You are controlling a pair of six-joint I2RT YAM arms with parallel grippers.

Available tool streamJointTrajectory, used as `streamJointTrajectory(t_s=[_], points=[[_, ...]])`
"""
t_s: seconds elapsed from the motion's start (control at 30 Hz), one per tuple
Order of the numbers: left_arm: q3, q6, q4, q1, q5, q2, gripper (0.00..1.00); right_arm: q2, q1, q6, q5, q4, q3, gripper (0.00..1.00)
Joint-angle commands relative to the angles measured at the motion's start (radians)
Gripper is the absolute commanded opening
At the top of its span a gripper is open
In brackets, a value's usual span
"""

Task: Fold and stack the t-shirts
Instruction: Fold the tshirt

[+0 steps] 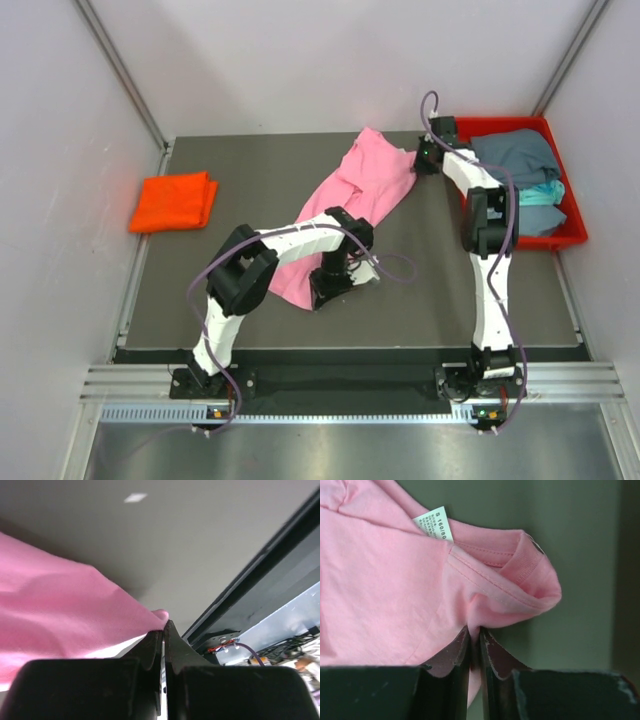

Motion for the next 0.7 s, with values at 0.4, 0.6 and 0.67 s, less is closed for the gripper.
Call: streamJointTrajectory(t_s=[0.4, 0.6, 0.67], points=[[0.224, -0.03, -0.055, -0.212, 0.066, 0.113, 0.0, 0.182, 0.018, 0.104, -0.061, 0.146, 0.279, 0.15], [0.35, -0.025, -0.052, -0.255, 0.06, 0.183, 0.0, 0.197, 0.016, 0.121, -0.075, 0.189, 0.308, 0.14], [0.402, -0.022, -0.05, -0.26, 0.055, 0.211, 0.0, 0.199, 0.016, 0.13, -0.084, 0.207, 0.316, 0.14]])
